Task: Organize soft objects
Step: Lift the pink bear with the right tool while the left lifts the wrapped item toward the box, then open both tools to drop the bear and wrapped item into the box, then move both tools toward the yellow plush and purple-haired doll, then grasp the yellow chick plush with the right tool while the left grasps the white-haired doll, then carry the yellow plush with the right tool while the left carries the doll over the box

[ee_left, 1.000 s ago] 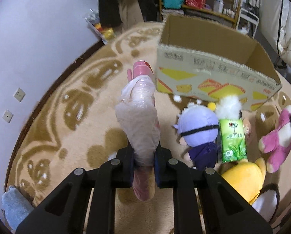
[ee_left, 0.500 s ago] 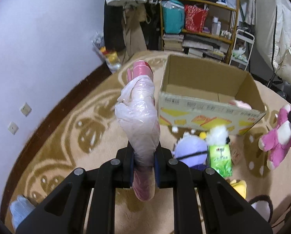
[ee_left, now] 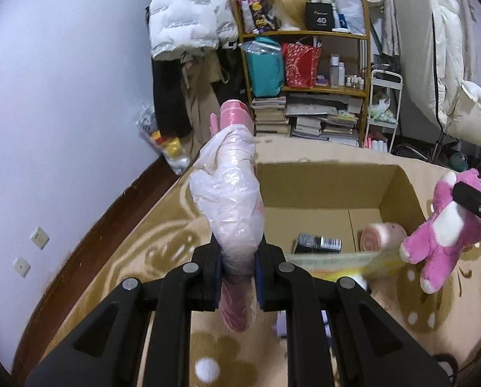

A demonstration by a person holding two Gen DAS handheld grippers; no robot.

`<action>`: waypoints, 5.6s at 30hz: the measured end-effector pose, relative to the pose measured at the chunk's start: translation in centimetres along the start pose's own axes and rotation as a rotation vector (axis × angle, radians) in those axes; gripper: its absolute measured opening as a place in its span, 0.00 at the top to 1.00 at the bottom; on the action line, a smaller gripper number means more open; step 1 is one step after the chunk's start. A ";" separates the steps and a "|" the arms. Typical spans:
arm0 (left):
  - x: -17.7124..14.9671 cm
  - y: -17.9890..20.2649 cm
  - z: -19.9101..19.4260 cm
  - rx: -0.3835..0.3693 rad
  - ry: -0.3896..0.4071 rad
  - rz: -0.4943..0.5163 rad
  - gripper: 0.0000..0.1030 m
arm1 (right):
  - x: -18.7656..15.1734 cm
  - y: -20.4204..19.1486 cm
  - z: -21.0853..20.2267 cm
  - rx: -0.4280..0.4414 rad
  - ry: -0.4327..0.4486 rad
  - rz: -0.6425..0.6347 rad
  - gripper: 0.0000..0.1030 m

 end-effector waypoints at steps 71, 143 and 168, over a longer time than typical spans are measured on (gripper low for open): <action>-5.4 -1.4 -1.1 -0.035 -0.209 0.035 0.07 | -6.0 -1.9 -2.0 0.040 -0.172 0.102 0.00; -12.1 5.3 7.7 -0.272 -0.537 0.105 0.65 | -15.0 -0.8 4.2 0.080 -0.441 0.134 0.67; -8.9 0.5 -2.4 -0.077 -0.219 0.073 0.67 | -9.7 -1.3 -3.0 0.022 -0.190 0.096 0.76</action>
Point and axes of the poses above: each gripper's, at about its wrist camera, not at the fingertips, and z roughly the way its jaws point, y to its right, x to its top, the point moved 2 cm from there along z, roughly the way its jaws point, and after that the axes turned 11 degrees about x, right-handed, at the moved point
